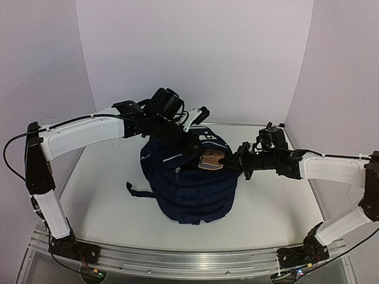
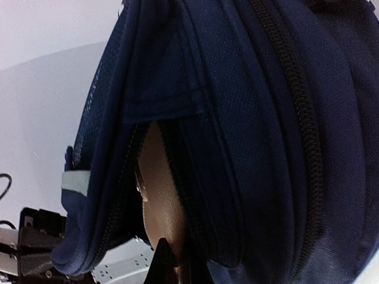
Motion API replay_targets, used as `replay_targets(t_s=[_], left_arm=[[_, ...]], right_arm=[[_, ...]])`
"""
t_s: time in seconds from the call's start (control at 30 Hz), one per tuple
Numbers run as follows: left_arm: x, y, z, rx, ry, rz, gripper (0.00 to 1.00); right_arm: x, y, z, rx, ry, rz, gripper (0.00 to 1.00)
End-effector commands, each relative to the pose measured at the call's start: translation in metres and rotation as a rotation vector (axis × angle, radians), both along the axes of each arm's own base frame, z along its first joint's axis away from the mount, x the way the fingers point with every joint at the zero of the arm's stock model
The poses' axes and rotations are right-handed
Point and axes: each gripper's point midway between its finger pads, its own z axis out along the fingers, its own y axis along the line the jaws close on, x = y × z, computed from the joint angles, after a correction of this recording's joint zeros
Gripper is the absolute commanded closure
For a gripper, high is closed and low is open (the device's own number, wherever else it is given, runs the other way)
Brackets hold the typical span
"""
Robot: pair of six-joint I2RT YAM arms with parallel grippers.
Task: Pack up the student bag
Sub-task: Place the personal item in the student bag.
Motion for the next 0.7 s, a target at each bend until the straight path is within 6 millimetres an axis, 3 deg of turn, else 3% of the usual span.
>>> replay_targets(t_s=[0.0, 0.3, 0.43, 0.53, 0.67], left_arm=[[-0.017, -0.039, 0.074, -0.300, -0.016, -0.079, 1.00], [-0.021, -0.049, 0.070, -0.325, 0.058, -0.101, 1.00], [-0.022, -0.051, 0.066, -0.335, 0.100, -0.093, 1.00], [-0.021, -0.053, 0.063, -0.341, 0.129, -0.078, 1.00], [-0.019, -0.048, 0.065, -0.348, 0.136, -0.052, 0.99]], right_arm=[[0.032, -0.008, 0.035, 0.140, -0.040, -0.279, 1.00], [0.049, 0.021, 0.036, 0.088, -0.125, -0.322, 0.98], [0.052, 0.041, 0.032, 0.059, -0.151, -0.297, 0.83], [0.051, 0.056, 0.040, 0.052, -0.201, -0.258, 0.72], [0.043, 0.043, 0.044, 0.010, -0.229, -0.288, 0.50]])
